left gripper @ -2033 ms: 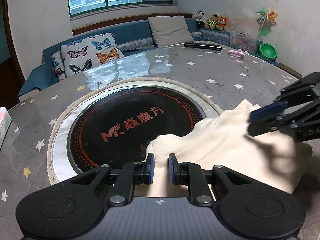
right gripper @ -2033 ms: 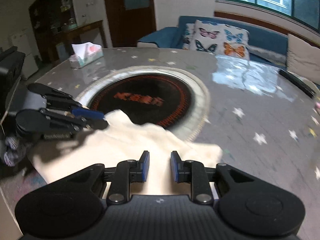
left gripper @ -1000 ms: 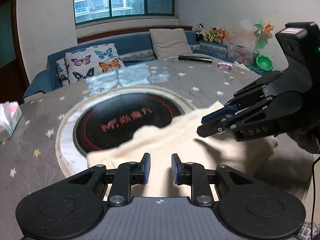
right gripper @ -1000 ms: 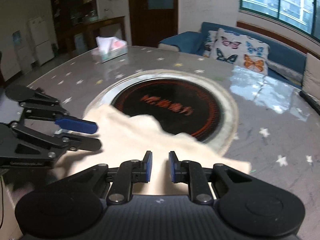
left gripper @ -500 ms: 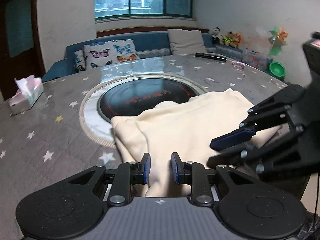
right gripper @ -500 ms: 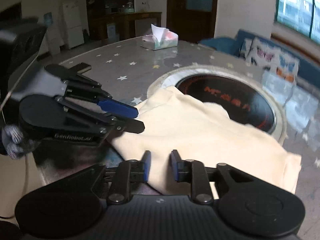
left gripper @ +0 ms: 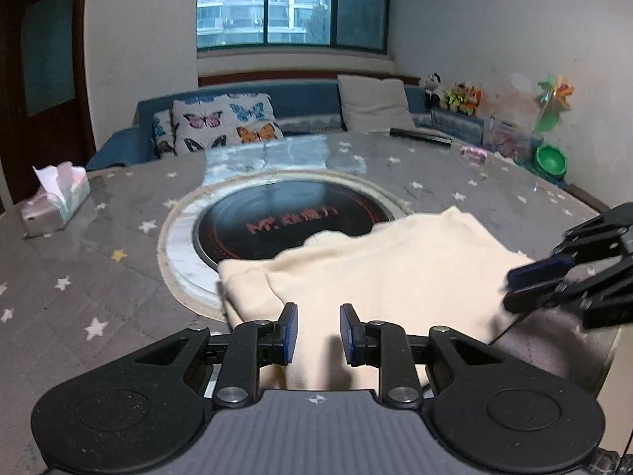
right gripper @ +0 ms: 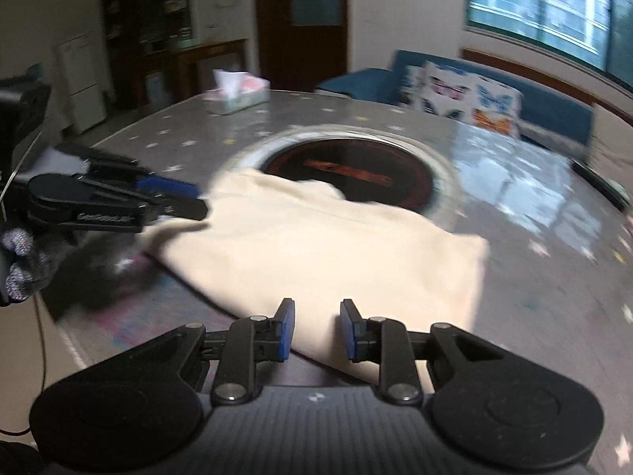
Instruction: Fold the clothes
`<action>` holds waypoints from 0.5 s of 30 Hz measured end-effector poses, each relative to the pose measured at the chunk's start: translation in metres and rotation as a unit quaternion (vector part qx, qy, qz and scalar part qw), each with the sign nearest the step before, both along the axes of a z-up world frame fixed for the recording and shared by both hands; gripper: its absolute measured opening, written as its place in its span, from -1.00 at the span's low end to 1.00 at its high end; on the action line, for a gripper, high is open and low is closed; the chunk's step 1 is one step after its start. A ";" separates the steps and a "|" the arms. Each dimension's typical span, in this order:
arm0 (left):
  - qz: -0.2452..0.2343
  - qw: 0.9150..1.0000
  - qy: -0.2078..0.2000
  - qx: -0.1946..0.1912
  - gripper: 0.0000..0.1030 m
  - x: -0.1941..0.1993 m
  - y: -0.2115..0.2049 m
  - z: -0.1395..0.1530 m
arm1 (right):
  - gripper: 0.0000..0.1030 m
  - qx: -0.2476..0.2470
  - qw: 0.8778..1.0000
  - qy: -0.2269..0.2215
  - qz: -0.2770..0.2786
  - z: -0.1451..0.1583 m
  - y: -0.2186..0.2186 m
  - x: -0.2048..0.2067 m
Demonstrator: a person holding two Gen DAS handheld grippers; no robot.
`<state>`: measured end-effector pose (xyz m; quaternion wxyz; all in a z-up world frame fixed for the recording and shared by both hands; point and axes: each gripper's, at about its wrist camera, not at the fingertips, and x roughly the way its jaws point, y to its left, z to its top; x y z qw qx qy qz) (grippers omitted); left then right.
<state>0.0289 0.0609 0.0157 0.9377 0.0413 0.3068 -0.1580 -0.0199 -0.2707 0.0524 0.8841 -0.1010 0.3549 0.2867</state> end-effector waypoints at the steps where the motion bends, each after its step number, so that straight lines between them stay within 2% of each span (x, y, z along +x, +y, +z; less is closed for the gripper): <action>1: 0.000 1.000 0.007 0.005 -0.49 0.004 -0.001 -0.004 | -0.53 -0.006 1.000 0.006 -0.015 -0.004 -0.007 0.003; 5: 0.003 1.000 0.018 0.006 -0.49 0.009 0.000 -0.007 | -0.61 0.007 0.999 0.026 -0.030 -0.006 -0.026 0.010; 11: 0.000 1.000 0.015 0.002 -0.49 0.026 -0.009 0.002 | -0.60 0.013 0.999 -0.006 -0.031 0.007 -0.019 0.040; 15: -0.008 1.000 0.022 0.003 -0.49 0.047 -0.018 0.002 | -0.60 0.019 0.999 0.001 -0.041 0.002 -0.010 0.070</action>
